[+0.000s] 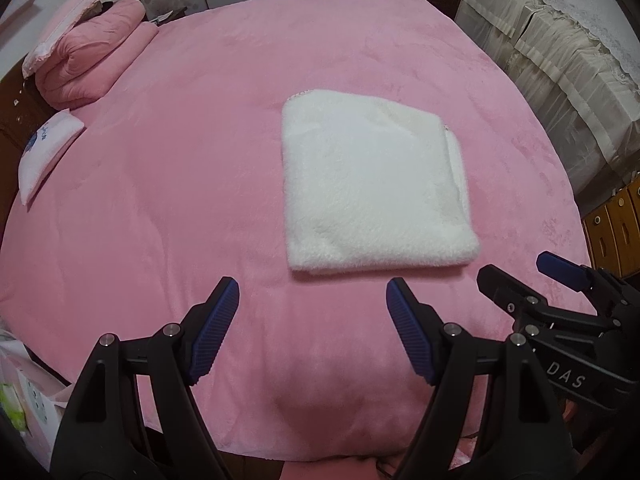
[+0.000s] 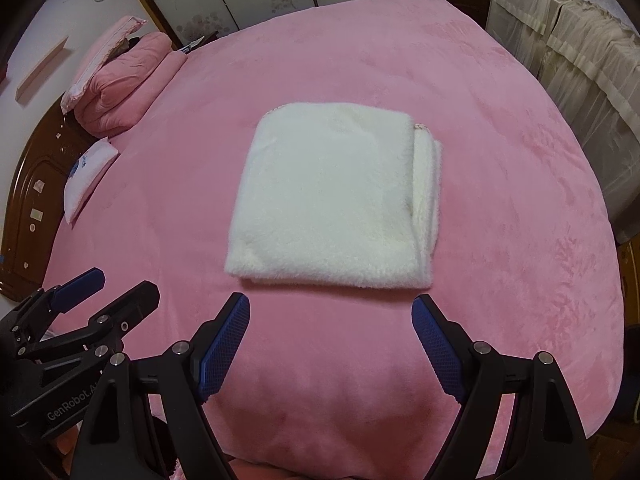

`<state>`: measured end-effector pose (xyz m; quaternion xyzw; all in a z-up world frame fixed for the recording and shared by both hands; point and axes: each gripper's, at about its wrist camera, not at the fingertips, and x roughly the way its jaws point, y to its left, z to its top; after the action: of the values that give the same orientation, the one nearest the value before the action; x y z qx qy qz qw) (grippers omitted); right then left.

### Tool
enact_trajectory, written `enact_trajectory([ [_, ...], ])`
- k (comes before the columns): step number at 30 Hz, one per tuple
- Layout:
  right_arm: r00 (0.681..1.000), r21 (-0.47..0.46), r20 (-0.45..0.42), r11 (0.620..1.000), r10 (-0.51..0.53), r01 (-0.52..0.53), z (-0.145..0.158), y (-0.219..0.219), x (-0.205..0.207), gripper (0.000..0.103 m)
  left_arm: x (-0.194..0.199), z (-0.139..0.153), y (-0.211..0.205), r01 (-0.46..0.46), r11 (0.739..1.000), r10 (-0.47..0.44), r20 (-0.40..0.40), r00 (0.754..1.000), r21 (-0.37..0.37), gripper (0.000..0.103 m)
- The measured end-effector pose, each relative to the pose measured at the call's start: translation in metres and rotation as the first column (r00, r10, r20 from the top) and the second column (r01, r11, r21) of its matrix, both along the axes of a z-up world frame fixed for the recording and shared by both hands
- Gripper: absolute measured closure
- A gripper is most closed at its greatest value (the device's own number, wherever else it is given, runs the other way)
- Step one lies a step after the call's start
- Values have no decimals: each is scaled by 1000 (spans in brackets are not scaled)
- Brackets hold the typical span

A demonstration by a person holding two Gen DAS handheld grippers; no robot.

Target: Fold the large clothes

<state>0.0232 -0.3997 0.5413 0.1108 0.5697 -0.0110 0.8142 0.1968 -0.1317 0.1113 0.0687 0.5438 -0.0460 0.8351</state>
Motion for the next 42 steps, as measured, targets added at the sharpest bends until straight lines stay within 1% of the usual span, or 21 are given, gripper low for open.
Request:
enact_trajectory([
  [4, 999, 12, -26, 1000, -17, 18, -7, -8, 6, 18, 10, -12, -1, -4, 1000, 5, -42, 999, 18, 29],
  [7, 997, 21, -74, 999, -37, 39, -17, -16, 12, 17, 21, -30, 1, -17, 999, 21, -111, 994, 42, 29],
  [9, 991, 41, -119, 997, -59, 64, -29, -24, 17, 17, 29, -47, 1, -23, 999, 30, -168, 985, 46, 29],
  [12, 973, 72, -200, 989, -116, 133, -49, -40, 20, 17, 42, -74, 0, -12, 996, 32, -243, 970, 83, 29],
  [15, 942, 112, -281, 968, -184, 223, -75, -60, 25, 17, 60, -96, -2, 22, 996, 2, -284, 959, 82, 29],
  [17, 922, 135, -316, 952, -222, 276, -93, -77, 33, 17, 78, -110, -1, 36, 998, -20, -313, 950, 47, 29],
  [18, 914, 152, -328, 941, -240, 302, -103, -86, 39, 17, 92, -120, 0, 33, 999, -23, -338, 941, 24, 29],
  [21, 899, 200, -336, 912, -280, 358, -129, -115, 65, 17, 137, -145, 7, -5, 1000, 3, -405, 914, -4, 29],
  [23, 901, 223, -333, 905, -278, 362, -141, -128, 86, 17, 174, -159, 13, -33, 996, -7, -445, 895, -83, 29],
  [25, 913, 257, -321, 905, -250, 339, -156, -139, 111, 16, 202, -170, 18, -54, 986, -27, -463, 886, -160, 29],
  [26, 920, 260, -318, 912, -229, 317, -162, -142, 121, 16, 214, -175, 19, -59, 979, -40, -468, 883, -194, 29],
  [27, 929, 265, -314, 922, -194, 282, -171, -144, 134, 16, 225, -180, 20, -59, 974, -53, -474, 879, -218, 29],
  [29, 939, 286, -315, 930, -138, 233, -186, -146, 154, 16, 244, -191, 20, -55, 970, -67, -478, 876, -237, 29],
  [30, 938, 304, -326, 927, -118, 222, -195, -147, 163, 16, 250, -195, 20, -52, 970, -71, -479, 875, -237, 29],
  [33, 926, 328, -362, 915, -109, 235, -216, -149, 185, 15, 263, -208, 24, -63, 958, -86, -495, 865, -278, 21],
  [35, 920, 356, -374, 898, -119, 260, -227, -151, 195, 11, 266, -217, 30, -74, 946, -99, -498, 861, -316, 16],
  [36, 916, 373, -381, 885, -127, 278, -232, -151, 199, 9, 267, -223, 33, -81, 940, -106, -507, 855, -332, 11],
  [37, 913, 383, -387, 878, -131, 288, -236, -151, 202, 9, 268, -227, 36, -88, 936, -106, -512, 853, -340, 7],
  [38, 912, 396, -387, 870, -132, 294, -240, -151, 204, 9, 270, -234, 39, -105, 928, -106, -526, 844, -357, 6],
  [41, 912, 402, -383, 863, -144, 305, -243, -150, 208, 11, 271, -245, 47, -132, 911, -107, -534, 839, -390, 5],
  [42, 915, 402, -377, 865, -144, 301, -242, -148, 208, 16, 271, -246, 48, -138, 909, -105, -536, 838, -394, 5],
])
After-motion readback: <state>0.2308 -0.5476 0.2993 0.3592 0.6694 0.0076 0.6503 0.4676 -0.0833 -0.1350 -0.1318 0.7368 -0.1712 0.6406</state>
